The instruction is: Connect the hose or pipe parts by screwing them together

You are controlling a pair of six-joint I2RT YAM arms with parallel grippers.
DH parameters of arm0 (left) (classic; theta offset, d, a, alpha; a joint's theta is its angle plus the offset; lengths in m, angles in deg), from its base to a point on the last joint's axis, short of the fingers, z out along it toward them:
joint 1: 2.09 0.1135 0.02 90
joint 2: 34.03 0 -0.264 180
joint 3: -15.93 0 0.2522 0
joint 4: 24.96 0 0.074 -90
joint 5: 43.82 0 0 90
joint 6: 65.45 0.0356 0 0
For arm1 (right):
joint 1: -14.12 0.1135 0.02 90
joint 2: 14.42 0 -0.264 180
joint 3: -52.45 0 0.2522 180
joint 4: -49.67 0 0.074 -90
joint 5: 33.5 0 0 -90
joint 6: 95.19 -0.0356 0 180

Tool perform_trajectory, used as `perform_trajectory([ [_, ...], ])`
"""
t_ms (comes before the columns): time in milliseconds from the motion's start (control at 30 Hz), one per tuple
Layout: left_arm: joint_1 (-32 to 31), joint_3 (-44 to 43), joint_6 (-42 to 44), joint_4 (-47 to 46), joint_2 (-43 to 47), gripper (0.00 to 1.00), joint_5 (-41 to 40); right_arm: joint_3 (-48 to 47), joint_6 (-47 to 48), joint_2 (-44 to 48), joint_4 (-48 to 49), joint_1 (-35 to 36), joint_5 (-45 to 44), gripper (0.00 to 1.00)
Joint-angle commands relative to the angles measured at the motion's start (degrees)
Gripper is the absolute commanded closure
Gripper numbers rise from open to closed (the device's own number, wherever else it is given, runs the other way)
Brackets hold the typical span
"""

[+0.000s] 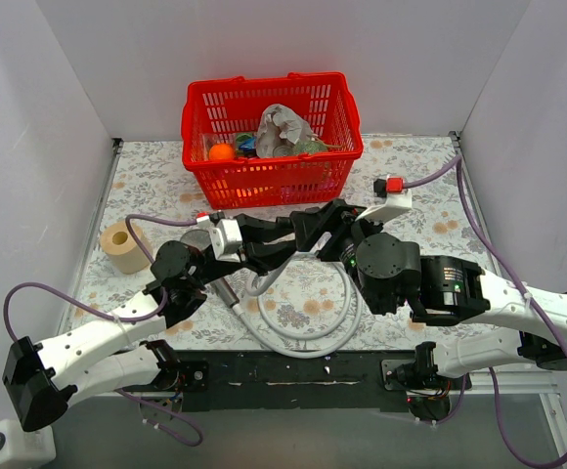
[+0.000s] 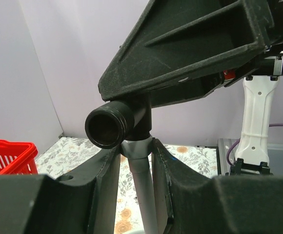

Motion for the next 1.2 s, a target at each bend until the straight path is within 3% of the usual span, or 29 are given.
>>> perform_trajectory([
  [0, -0.9, -1.7, 0.5, -8.0, 3.5, 1.00, -1.0, 0.6, 7.9, 0.4, 3.8, 0.3, 0.8, 0.26],
  [533, -2.1, -1.9, 0.0, -5.6, 3.3, 1.00, 0.3, -1.0, 17.5, 0.1, 14.2, 0.4, 1.0, 0.20],
  [800, -2.2, -1.4, -5.0, -2.8, 3.8, 1.00, 0.4, -2.6, 21.7, -0.1, 16.7, 0.3, 0.9, 0.20],
  [900, -2.2, -0.9, -6.5, -1.9, 4.1, 1.00, 0.7, -2.1, 26.4, 1.2, 19.6, 0.3, 1.2, 0.28],
  [933, -2.2, -0.7, -6.7, -1.8, 4.2, 1.00, 0.6, -1.8, 28.5, 2.3, 21.9, 0.3, 1.4, 0.38],
  [1000, -2.2, -0.5, -7.3, -1.9, 4.2, 1.00, 0.3, -2.1, 33.0, 3.0, 23.1, 0.3, 2.0, 0.49],
  [1033, -2.2, -0.4, -7.7, -2.0, 4.2, 1.00, 0.2, -2.3, 34.3, 3.5, 23.3, 0.3, 2.6, 0.64],
  [1133, -2.2, -0.3, -8.2, -2.0, 4.2, 1.00, 0.3, -4.4, 38.6, 3.5, 22.5, 0.3, 3.5, 0.81],
  [1167, -2.2, -0.3, -8.3, -1.9, 4.3, 1.00, 0.4, -5.1, 39.2, 3.3, 20.6, 0.3, 3.9, 0.82],
])
